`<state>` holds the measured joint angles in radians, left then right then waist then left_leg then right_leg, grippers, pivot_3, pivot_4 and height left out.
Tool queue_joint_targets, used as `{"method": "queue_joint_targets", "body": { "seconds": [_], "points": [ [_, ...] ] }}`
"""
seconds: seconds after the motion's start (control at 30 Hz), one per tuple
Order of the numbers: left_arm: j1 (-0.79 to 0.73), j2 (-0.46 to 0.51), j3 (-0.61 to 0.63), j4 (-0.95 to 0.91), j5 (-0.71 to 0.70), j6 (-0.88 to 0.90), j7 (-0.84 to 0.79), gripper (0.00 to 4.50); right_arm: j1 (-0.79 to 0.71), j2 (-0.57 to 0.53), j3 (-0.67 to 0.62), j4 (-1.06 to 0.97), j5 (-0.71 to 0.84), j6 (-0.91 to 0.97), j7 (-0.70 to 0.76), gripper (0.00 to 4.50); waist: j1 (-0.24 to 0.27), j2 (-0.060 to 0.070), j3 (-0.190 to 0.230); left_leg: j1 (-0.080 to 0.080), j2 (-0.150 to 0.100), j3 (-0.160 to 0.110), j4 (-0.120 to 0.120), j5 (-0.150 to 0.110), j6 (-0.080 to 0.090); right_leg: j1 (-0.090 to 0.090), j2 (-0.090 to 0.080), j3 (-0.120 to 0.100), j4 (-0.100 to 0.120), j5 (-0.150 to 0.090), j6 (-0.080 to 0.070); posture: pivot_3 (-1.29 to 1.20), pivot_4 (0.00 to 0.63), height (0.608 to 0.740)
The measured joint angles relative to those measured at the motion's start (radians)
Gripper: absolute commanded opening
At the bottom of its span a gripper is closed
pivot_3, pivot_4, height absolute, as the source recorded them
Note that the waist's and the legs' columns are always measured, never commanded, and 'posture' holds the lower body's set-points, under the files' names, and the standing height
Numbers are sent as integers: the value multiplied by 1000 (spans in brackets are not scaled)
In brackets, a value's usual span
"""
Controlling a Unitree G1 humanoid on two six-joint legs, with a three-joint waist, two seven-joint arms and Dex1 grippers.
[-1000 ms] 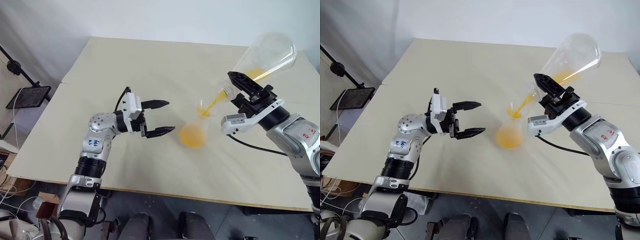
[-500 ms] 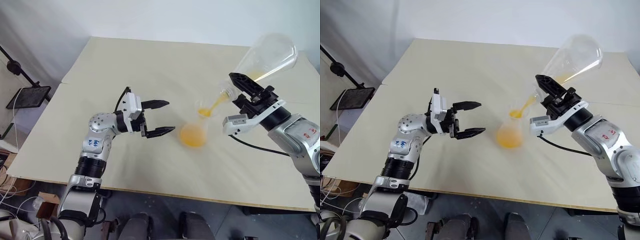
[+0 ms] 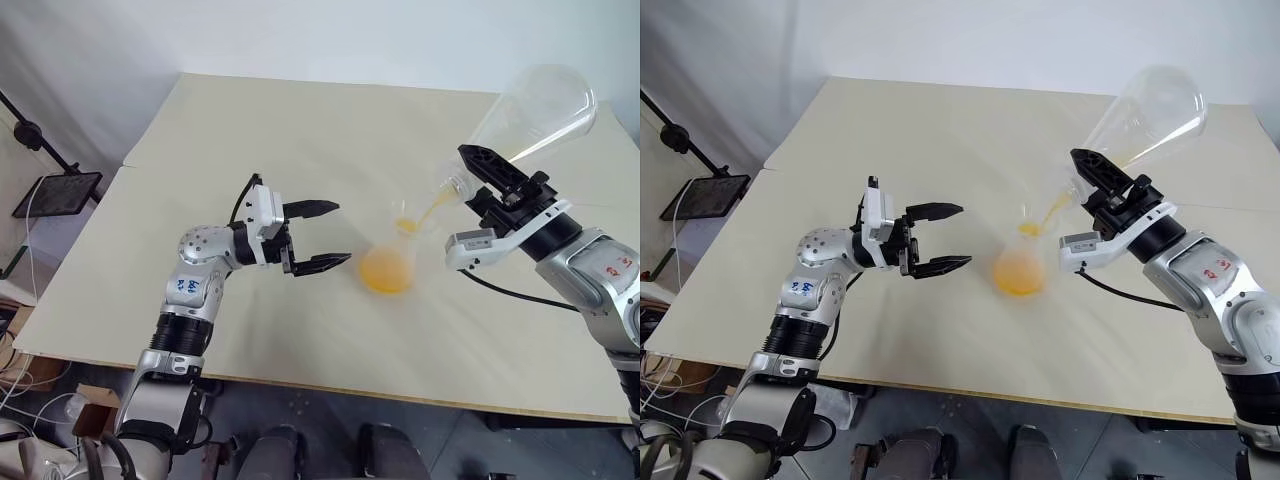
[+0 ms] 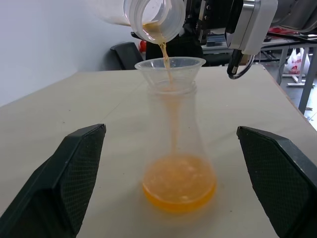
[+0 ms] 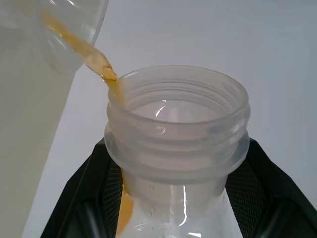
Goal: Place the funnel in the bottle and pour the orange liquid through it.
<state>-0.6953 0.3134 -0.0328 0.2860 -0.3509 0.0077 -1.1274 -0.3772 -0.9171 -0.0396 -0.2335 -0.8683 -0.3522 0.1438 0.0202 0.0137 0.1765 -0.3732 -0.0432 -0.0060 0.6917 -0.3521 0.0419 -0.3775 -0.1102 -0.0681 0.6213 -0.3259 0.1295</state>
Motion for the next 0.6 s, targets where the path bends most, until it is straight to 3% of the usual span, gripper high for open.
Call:
{"method": "queue_joint_targets", "body": {
  "seconds": [0.6],
  "points": [
    [-7,38,53,3,-39,3,-8,4500,-1,0,0,0,0,-18,-1,2424,-1,0,0,0,0,0,0,0,0,0,0,0,0,0,0,0,150,740]
  ]
}}
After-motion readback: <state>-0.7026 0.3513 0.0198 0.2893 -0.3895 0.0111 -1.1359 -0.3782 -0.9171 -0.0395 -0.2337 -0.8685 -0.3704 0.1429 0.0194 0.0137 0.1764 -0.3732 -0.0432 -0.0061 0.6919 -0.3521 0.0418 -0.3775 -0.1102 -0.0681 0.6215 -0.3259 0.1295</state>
